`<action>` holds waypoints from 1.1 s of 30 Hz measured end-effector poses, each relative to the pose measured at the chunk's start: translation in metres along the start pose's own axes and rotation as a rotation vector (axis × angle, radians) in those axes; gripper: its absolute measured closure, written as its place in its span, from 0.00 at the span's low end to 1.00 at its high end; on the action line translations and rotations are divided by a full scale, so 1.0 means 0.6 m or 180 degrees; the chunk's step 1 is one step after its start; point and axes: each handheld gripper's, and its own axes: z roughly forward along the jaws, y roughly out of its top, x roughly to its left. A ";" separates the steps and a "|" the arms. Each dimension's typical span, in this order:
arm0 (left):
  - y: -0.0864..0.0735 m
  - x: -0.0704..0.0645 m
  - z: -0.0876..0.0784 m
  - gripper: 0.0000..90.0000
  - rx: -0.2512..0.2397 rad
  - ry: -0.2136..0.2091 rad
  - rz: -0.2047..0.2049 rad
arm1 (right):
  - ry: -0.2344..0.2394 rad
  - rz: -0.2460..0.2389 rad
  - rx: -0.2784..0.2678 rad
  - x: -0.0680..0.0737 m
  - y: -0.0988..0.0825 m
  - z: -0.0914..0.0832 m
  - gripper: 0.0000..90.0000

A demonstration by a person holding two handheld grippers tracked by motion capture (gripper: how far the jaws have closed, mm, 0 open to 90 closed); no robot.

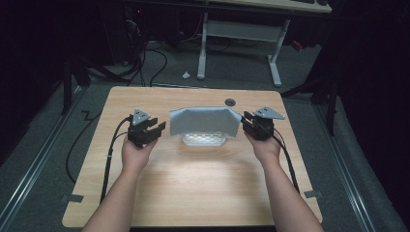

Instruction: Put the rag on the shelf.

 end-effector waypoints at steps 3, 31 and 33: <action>-0.005 -0.004 -0.011 0.61 -0.0059 0.0059 0.0034 | -0.0006 0.0002 0.0007 0.002 -0.003 -0.013 0.79; -0.092 -0.093 -0.151 0.56 0.0028 -0.0401 0.0214 | 0.0143 -0.0186 0.0077 0.080 -0.066 -0.170 0.64; -0.111 -0.113 -0.146 0.55 0.0172 -0.0501 0.0234 | 0.0164 -0.0209 0.0151 0.088 -0.079 -0.173 0.62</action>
